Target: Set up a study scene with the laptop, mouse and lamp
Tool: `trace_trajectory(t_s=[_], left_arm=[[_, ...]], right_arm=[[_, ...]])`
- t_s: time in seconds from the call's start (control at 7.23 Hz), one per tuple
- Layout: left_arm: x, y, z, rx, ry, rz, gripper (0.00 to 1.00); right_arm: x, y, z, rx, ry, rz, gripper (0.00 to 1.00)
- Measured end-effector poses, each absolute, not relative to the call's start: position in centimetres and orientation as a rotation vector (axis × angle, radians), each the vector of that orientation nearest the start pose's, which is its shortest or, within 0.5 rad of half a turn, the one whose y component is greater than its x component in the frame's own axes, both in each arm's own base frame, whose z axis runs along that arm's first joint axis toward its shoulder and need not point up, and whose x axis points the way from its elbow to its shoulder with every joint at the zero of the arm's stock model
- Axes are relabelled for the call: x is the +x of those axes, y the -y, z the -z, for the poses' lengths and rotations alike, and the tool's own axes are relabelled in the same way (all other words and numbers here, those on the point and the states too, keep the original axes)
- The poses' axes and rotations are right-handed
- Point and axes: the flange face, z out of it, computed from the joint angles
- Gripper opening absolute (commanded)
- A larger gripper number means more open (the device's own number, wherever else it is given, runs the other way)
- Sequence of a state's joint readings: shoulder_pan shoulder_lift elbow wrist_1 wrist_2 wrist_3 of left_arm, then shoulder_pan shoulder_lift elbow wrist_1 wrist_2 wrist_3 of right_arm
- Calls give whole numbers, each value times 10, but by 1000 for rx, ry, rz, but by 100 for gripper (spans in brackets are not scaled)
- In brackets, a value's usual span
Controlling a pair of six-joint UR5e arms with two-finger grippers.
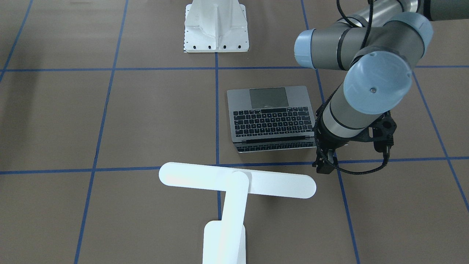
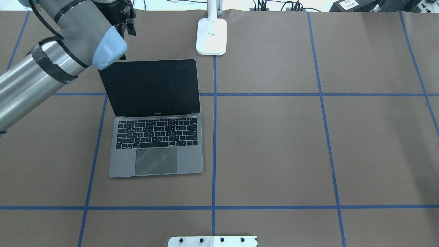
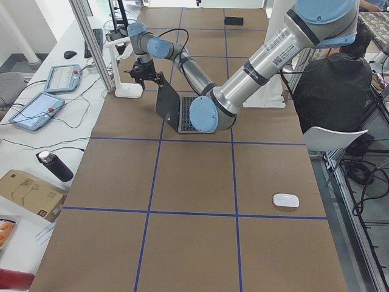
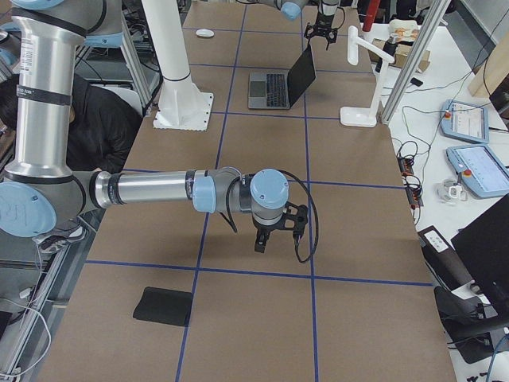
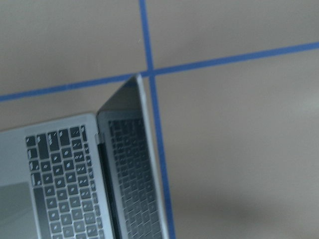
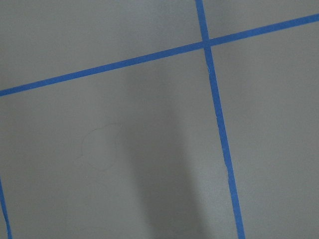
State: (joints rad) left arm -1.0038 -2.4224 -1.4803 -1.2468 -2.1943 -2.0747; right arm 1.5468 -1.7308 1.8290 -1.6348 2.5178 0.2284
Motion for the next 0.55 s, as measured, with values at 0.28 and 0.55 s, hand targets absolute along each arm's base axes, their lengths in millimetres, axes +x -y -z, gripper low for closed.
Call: trace_trajectory(t_s=[0.28,0.55], left_arm=[[289,642,-226,-455,-650,1195,100],[263,612,-258,-377,-684,1019,100]], right_arm=[[37,430,-594,-87,948,-161,99],[30,432,-591,-88,953,-139,99]])
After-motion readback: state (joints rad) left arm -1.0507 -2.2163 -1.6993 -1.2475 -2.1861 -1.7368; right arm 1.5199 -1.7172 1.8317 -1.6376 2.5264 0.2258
